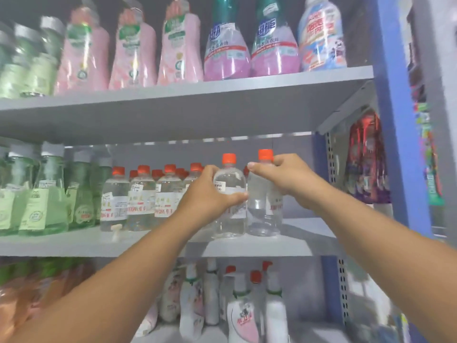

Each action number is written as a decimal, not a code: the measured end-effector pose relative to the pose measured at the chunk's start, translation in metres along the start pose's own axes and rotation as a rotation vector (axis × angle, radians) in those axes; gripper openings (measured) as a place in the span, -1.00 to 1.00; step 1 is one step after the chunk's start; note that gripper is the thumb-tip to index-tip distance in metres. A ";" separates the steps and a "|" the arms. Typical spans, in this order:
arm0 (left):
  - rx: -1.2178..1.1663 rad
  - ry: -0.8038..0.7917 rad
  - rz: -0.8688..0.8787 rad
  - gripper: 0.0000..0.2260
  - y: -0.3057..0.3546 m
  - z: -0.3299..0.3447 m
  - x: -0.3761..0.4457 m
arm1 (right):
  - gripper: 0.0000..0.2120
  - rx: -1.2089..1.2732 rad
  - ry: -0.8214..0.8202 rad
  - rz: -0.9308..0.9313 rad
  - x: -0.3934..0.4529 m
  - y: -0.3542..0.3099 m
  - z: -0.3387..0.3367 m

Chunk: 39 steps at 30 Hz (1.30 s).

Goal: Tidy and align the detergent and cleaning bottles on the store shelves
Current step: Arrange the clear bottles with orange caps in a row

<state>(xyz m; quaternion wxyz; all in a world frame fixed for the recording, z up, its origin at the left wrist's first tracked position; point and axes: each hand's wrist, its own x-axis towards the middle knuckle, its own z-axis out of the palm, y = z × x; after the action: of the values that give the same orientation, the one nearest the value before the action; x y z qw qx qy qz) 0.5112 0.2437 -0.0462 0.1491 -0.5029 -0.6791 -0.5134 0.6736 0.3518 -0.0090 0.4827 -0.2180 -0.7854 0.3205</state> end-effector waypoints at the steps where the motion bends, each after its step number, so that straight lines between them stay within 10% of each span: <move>1: 0.042 -0.017 -0.012 -0.25 -0.002 0.003 0.003 | -0.49 -0.003 0.002 0.015 0.007 0.005 0.002; 8: 0.476 -0.009 0.129 -0.12 0.006 -0.003 0.044 | -0.55 -0.128 -0.110 0.040 0.044 0.020 0.018; 17: 0.475 -0.333 0.180 -0.75 0.016 -0.036 0.107 | -0.41 -0.386 -0.070 0.026 0.068 0.019 0.023; 26: 0.465 -0.335 0.194 -0.80 -0.003 -0.016 0.130 | -0.82 -0.287 -0.166 0.044 0.088 0.008 0.012; 39: 0.375 -0.284 0.151 -0.85 -0.003 -0.017 0.124 | -0.67 -0.366 0.047 0.033 0.091 0.015 0.036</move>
<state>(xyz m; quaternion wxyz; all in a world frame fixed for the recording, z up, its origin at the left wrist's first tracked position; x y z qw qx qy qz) 0.4476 0.2954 0.0490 0.1809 -0.5831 -0.7369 -0.2901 0.6014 0.4112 0.0250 0.4481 -0.3223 -0.8153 0.1748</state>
